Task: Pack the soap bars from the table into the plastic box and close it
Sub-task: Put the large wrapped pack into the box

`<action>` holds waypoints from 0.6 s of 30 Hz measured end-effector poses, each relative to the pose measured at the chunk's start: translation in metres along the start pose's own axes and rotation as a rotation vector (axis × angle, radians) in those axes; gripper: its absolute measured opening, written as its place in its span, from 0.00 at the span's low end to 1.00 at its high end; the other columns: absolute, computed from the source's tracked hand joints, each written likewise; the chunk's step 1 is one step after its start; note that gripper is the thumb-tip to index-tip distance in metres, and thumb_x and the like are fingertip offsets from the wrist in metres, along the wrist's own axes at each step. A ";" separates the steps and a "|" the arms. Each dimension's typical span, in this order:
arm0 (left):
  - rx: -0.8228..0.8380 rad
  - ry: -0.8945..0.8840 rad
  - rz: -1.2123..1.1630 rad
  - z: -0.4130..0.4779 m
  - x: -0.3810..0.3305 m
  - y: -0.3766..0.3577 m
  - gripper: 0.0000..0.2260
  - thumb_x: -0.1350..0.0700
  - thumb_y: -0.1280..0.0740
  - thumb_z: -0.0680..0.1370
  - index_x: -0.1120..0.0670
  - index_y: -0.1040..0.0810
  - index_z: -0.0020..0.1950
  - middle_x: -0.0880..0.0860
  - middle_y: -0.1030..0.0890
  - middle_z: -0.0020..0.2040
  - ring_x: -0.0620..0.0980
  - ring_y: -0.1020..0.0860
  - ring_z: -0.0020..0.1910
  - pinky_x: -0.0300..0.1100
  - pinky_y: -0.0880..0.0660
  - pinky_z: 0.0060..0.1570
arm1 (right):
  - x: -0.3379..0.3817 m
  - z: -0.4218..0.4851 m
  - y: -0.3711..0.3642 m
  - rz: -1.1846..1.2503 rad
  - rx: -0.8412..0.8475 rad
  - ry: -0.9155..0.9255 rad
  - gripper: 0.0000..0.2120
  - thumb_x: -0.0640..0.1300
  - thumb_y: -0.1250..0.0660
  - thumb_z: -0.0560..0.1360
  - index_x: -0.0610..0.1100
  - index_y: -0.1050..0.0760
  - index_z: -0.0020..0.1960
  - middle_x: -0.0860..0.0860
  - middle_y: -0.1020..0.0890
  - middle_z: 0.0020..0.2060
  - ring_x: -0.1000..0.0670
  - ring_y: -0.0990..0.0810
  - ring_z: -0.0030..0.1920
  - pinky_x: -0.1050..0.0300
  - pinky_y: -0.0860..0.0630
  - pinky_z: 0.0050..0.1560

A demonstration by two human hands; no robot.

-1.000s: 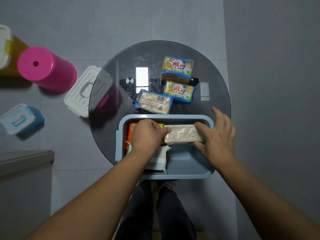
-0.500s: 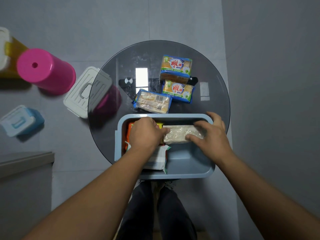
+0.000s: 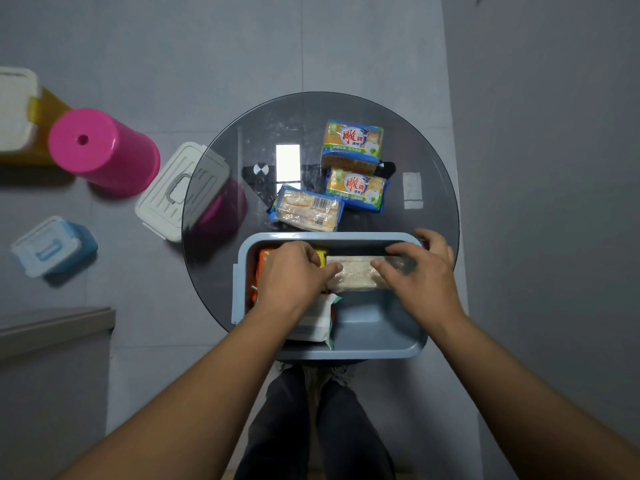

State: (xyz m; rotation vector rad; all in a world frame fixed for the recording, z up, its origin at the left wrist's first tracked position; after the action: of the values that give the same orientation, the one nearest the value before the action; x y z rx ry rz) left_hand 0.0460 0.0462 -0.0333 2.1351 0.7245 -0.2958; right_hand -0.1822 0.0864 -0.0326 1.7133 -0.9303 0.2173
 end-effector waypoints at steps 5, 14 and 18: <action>-0.160 -0.070 -0.176 -0.012 -0.006 0.058 0.12 0.43 0.25 0.73 0.51 0.19 0.41 0.47 0.17 0.34 0.46 0.17 0.37 0.44 0.20 0.41 | 0.026 -0.001 0.024 0.100 -0.064 0.018 0.11 0.53 0.26 0.73 0.47 0.17 0.51 0.50 0.25 0.61 0.49 0.28 0.66 0.60 0.33 0.59; -0.045 0.059 -0.291 0.090 0.028 0.071 0.28 0.45 0.24 0.74 0.57 0.25 0.68 0.53 0.20 0.62 0.50 0.23 0.56 0.45 0.26 0.61 | 0.091 0.073 -0.018 -0.071 0.265 0.024 0.18 0.59 0.38 0.80 0.45 0.21 0.57 0.49 0.17 0.50 0.47 0.19 0.51 0.48 0.22 0.52; 0.161 0.132 -0.445 0.126 0.039 0.036 0.34 0.50 0.25 0.76 0.62 0.34 0.76 0.51 0.25 0.65 0.51 0.26 0.60 0.41 0.31 0.56 | 0.068 0.114 -0.077 -0.038 0.546 -0.217 0.21 0.61 0.39 0.79 0.43 0.21 0.52 0.47 0.18 0.46 0.46 0.20 0.48 0.53 0.25 0.47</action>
State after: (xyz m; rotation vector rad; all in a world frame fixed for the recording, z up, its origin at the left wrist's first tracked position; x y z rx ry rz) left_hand 0.1043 -0.0542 -0.1050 2.1399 1.2932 -0.4644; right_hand -0.1196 -0.0406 -0.0921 2.2907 -1.0587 0.2818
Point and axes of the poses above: each hand's wrist, its own z-axis towards the middle knuckle, its own y-axis out of the back of the hand, x = y × z, the point moved 9 cm from there along z, towards the middle knuckle
